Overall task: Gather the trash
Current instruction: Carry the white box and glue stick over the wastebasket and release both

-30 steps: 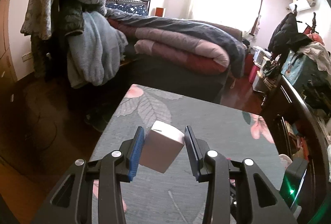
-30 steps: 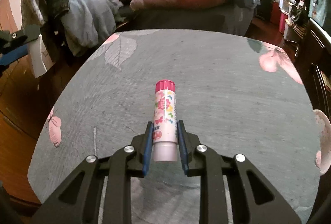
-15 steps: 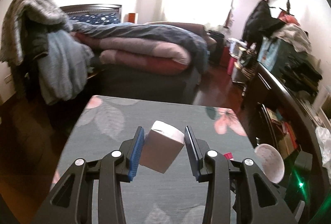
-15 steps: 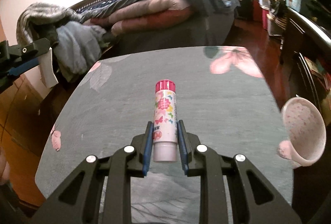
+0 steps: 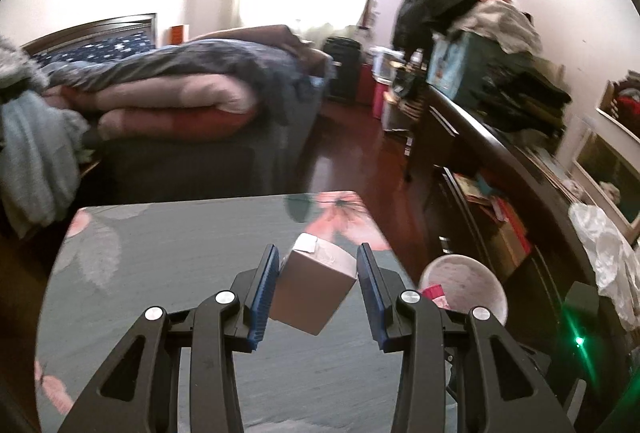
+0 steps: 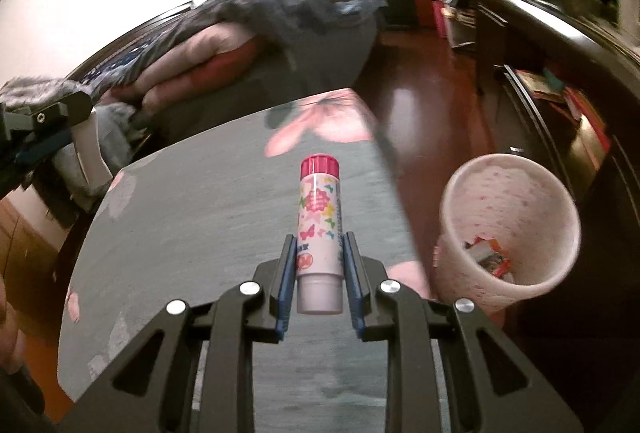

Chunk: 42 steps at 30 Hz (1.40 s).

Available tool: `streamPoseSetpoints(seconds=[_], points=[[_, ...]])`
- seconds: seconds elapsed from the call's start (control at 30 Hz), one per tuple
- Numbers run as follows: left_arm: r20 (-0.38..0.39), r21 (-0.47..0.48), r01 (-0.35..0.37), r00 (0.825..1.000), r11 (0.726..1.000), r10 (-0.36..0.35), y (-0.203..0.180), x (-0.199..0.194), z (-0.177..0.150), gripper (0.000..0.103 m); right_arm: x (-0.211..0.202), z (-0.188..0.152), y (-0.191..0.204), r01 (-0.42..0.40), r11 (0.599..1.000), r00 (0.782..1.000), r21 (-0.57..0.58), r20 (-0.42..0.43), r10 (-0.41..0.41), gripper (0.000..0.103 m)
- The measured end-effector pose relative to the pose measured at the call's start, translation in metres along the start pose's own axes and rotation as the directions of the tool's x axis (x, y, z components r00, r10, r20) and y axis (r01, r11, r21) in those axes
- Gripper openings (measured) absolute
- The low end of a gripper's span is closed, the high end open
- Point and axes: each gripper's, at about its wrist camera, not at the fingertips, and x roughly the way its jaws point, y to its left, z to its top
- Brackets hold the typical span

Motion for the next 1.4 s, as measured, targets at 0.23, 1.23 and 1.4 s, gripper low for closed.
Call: streamPoseSetpoints(seconds=[0.23, 1.23, 1.4], points=[[-0.026, 0.075, 0.097, 0.995, 0.992, -0.095, -0.054, 0.029, 0.006, 0.040, -0.007, 0.006, -0.052, 0.076, 0.994, 0.997, 0.084, 0.021, -0.078, 0.024], [-0.294, 0.213, 0.374, 0.906, 0.903, -0.306, -0.224, 0.199, -0.020, 0.040, 0.029, 0.002, -0.216, 0.341, 0.883, 0.938, 0.321, -0.057, -0.342, 0.024], [-0.306, 0.227, 0.362, 0.908, 0.904, -0.287, -0.228, 0.213, -0.023, 0.041, 0.044, 0.004, -0.223, 0.362, 0.877, 0.931, 0.317, -0.075, -0.358, 0.024]])
